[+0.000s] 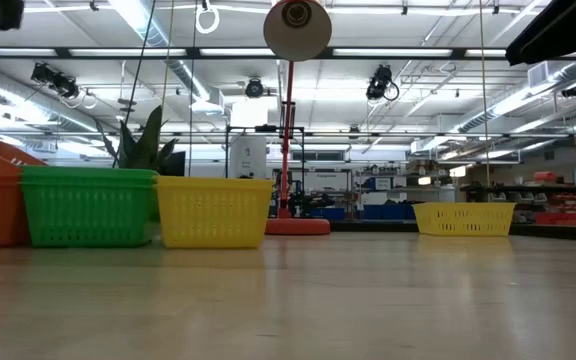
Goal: Stack baskets by color
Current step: Stack the top orange bin on the bottom stacked orange bins
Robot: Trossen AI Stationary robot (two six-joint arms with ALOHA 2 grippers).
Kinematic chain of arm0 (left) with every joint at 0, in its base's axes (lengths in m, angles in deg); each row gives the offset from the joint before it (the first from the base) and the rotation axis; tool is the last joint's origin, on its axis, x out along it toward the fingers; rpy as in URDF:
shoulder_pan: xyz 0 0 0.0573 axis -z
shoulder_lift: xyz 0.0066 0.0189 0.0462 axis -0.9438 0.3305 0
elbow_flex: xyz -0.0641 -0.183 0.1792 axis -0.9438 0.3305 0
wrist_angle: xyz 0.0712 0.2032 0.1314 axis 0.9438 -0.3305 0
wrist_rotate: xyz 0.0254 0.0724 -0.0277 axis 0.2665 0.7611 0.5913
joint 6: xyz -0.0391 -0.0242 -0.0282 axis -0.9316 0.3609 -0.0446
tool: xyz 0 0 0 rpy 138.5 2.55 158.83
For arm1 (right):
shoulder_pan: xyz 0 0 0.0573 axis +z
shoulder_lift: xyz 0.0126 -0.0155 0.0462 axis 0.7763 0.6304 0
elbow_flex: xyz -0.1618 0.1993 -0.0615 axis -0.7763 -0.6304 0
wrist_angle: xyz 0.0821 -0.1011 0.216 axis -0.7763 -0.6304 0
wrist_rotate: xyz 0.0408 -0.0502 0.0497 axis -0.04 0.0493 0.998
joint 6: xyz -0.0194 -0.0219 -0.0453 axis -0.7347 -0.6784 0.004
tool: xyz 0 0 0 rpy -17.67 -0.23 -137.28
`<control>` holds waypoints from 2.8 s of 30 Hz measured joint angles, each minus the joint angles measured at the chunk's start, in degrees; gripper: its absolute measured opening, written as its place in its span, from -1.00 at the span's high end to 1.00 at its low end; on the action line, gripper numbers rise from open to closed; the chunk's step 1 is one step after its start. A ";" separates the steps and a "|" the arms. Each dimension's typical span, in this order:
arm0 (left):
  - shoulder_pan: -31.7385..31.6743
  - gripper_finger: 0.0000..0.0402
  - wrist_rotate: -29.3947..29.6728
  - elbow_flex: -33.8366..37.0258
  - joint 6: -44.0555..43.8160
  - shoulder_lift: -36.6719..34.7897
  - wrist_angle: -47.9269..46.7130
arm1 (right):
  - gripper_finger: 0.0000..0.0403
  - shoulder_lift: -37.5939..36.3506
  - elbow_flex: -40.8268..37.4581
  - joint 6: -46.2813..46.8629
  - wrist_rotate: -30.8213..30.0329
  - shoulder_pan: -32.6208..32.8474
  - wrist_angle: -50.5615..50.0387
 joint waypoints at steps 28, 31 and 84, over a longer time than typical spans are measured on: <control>-1.08 0.93 4.24 -4.25 27.84 0.77 4.66 | 0.24 0.00 0.00 0.17 -0.02 -0.46 0.90; -0.44 0.86 3.98 -4.67 39.35 0.77 9.60 | 0.24 0.00 0.00 0.17 0.00 -0.45 0.98; -1.98 0.93 -9.88 -0.20 63.60 13.01 7.29 | 0.24 0.00 0.00 -0.20 0.00 -0.92 1.28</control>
